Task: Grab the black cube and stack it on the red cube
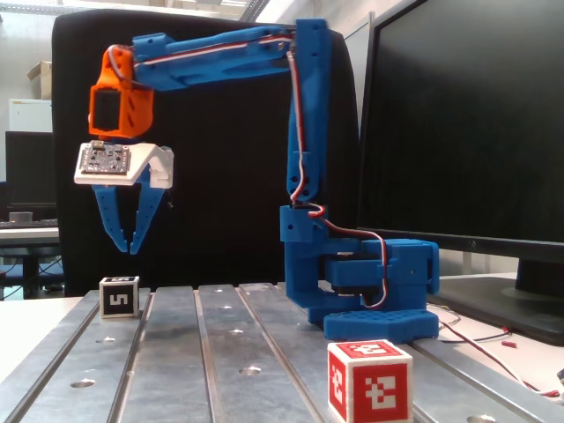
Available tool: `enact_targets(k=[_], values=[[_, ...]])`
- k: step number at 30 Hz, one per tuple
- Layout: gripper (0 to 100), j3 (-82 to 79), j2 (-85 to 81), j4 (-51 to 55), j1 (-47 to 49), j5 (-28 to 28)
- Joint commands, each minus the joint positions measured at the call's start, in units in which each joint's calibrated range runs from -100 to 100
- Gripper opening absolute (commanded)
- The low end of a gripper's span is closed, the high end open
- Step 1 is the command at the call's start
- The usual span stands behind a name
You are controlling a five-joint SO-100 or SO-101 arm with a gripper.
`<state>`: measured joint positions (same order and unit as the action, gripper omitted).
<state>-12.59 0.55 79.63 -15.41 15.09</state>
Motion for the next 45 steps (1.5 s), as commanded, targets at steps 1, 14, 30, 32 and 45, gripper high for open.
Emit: enact_targets(k=[1,14,30,32,45], values=[[1,7.57,4.46,2.24,-1.83,2.69],[4,14.17,12.15,4.12,-4.64,4.48],[29,10.74,12.40,4.55,-5.67,4.53],[30,10.65,12.48,4.55,-5.67,4.53],[30,5.85,12.48,1.56,-5.52,4.48]])
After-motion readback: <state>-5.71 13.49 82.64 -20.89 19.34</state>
